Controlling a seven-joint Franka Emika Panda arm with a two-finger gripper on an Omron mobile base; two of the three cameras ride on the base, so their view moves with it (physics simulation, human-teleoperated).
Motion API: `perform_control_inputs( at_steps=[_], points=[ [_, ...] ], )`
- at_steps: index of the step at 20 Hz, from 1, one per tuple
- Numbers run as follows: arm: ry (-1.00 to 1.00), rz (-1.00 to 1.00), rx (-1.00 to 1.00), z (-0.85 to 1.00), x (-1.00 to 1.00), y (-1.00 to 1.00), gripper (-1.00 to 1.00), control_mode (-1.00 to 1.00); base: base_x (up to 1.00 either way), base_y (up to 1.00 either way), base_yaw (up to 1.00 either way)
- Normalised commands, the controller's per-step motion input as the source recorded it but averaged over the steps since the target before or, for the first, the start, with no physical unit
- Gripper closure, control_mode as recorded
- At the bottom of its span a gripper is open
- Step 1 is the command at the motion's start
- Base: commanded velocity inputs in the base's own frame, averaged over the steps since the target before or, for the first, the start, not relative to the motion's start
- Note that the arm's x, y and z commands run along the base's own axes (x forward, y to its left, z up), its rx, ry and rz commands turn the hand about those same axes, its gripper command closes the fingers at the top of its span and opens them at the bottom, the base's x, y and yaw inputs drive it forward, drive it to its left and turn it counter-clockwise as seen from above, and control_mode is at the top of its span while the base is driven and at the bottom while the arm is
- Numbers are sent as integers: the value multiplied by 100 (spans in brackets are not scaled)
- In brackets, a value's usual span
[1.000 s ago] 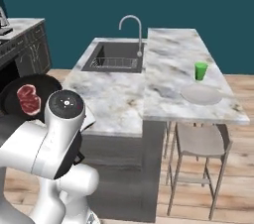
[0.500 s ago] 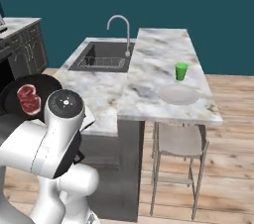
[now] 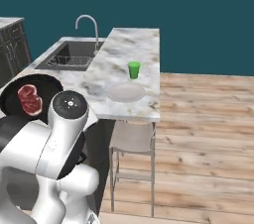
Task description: Pick up the pan with the steak in it and place it on the dining table. Then place the steak on the plate.
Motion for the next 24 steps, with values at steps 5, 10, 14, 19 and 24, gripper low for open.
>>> perform_control_inputs(
  at_steps=[5, 10, 14, 19, 24],
  points=[
    [0, 0, 0, 0, 0, 0, 100, 100, 2, -14, 1],
    [0, 0, 0, 0, 0, 0, 100, 100, 53, 0, 0],
    [0, 0, 0, 0, 0, 0, 100, 100, 64, -1, 0],
    [0, -4, -1, -19, 81, -1, 100, -100, 0, 0, 0],
    [6, -23, -8, -24, 81, 9, 100, -100, 0, 0, 0]
  ],
)
